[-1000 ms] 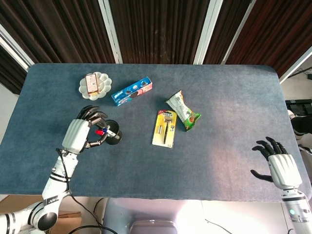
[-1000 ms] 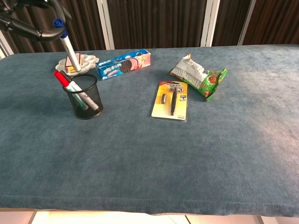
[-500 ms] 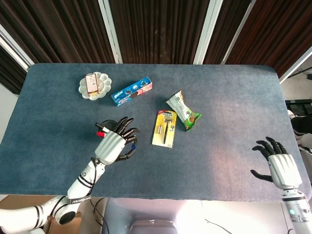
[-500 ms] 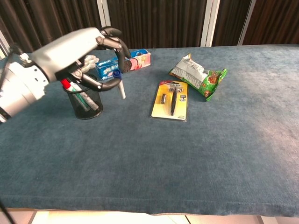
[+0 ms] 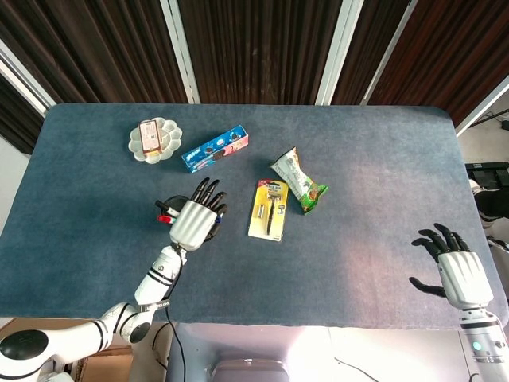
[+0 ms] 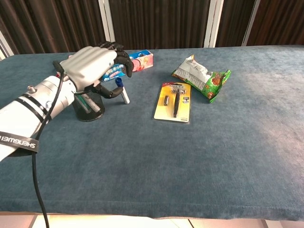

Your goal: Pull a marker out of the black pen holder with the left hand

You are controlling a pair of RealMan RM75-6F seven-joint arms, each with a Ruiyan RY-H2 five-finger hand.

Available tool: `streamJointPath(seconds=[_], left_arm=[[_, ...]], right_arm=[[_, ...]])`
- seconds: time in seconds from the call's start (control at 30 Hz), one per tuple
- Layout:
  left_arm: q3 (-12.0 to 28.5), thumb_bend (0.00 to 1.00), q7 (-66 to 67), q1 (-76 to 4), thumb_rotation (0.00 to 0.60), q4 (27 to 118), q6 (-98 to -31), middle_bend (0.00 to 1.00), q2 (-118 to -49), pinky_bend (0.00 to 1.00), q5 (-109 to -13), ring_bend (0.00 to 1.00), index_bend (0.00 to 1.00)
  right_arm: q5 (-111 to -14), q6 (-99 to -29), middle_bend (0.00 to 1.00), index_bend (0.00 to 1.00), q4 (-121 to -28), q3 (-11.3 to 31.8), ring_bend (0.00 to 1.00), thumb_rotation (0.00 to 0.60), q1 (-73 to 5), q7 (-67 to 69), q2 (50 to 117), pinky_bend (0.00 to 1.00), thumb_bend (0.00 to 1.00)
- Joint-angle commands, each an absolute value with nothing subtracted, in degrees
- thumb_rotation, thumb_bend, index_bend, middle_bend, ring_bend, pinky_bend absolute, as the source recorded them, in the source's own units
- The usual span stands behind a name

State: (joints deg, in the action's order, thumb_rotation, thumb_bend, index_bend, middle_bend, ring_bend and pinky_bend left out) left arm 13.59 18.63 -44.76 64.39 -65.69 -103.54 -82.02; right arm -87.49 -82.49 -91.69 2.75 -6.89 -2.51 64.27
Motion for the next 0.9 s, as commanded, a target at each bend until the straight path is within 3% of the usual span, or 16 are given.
streamJointPath(seconds=[0.03,0.17,0.4,0.5,0.57,0.73,0.9], left_arm=[[14.43,0.32,21.14,-43.25,0.600,71.80,-62.92,0.09,-100.65,0.00,-77.16,0.00,0.11],[13.89,0.30,24.05,-41.10,0.600,82.25,-63.17,0.00,-95.53,0.00,-74.72,0.00,0.00],[13.20,0.30,21.56,-36.36,0.600,97.49,-65.72,0.01,-84.41,0.00,-72.88,0.00,0.00],[13.08,0.30,21.37,-33.18,0.600,101.17,-68.69,0.06,-78.97,0.00,-71.28,0.00,0.08],[12.99,0.31,21.66,-30.87,0.600,101.75,-71.33,0.11,-76.31,0.00,-69.93,0.00,0.16],[11.70,0.31,15.00,-23.77,0.600,99.44,-77.34,0.15,-69.99,0.00,-69.21,0.03,0.21],[5.83,0.31,9.24,-17.35,0.600,92.82,-80.17,0.14,-65.81,0.00,-73.80,0.01,0.22]], right_arm=[[-87.44,-82.46,0.34,0.47,-91.73,2.76,0.15,0.600,-6.89,-2.58,64.27,0.30,0.21],[-87.36,-82.42,0.34,0.47,-91.81,2.78,0.15,0.600,-6.89,-2.72,64.25,0.30,0.21],[-87.28,-82.39,0.34,0.47,-91.92,2.81,0.15,0.600,-6.89,-2.87,64.24,0.30,0.21],[-87.34,-82.46,0.34,0.47,-91.88,2.73,0.15,0.600,-6.82,-2.74,64.19,0.30,0.21],[-87.42,-82.51,0.34,0.47,-91.83,2.69,0.15,0.600,-6.78,-2.64,64.18,0.30,0.21],[-87.44,-82.51,0.34,0.47,-91.82,2.68,0.15,0.600,-6.78,-2.67,64.15,0.30,0.21],[-87.48,-82.61,0.34,0.47,-91.94,2.69,0.15,0.600,-6.73,-2.85,64.18,0.30,0.21]])
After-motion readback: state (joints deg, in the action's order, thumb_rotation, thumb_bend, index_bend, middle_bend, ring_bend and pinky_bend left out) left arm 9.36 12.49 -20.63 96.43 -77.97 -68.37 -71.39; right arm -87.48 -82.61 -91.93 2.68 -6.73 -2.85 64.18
